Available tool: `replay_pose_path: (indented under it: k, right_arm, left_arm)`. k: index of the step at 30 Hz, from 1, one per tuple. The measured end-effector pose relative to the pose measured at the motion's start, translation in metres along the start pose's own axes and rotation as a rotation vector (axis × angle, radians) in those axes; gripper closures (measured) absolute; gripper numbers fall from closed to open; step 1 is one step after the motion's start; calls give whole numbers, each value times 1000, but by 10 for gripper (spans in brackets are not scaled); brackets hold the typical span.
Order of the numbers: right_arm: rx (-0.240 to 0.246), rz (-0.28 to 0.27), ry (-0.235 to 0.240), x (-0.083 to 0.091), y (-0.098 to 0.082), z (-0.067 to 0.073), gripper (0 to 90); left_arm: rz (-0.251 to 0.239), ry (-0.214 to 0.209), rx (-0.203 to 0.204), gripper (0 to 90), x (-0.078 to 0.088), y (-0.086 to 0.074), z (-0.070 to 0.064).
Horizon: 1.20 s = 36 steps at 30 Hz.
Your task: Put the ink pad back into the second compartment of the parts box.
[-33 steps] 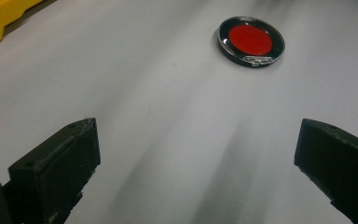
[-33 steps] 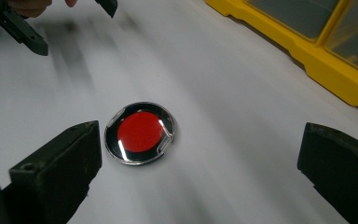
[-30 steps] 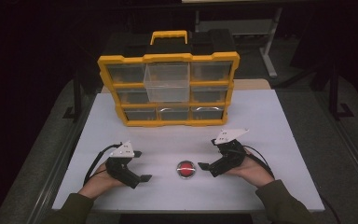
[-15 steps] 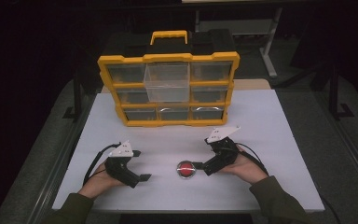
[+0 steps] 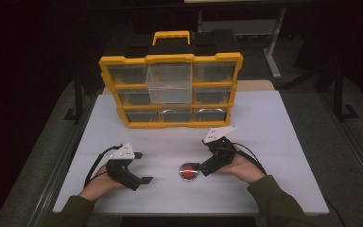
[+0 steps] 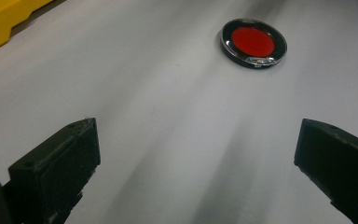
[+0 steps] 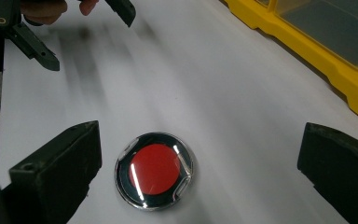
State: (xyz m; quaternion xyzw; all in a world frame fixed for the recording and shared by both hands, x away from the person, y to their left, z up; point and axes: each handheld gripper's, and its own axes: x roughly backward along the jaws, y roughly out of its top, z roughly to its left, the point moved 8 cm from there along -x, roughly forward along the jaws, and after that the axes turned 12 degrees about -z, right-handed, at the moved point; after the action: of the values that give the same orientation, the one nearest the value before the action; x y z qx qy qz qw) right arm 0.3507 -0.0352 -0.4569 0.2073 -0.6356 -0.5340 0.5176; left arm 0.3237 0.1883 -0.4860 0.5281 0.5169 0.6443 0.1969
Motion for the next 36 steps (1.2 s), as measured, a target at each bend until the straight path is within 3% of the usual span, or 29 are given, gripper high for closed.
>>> replay_pose_path:
  k: [30,36]
  right_arm:
    - [17,-11,34,-24,19,6,0]
    - [23,12,47,-30,19,8,0]
  left_arm:
    - [-1,-15,-9,0,0,0,-1]
    - [2,-18,-12,0,0,0,-2]
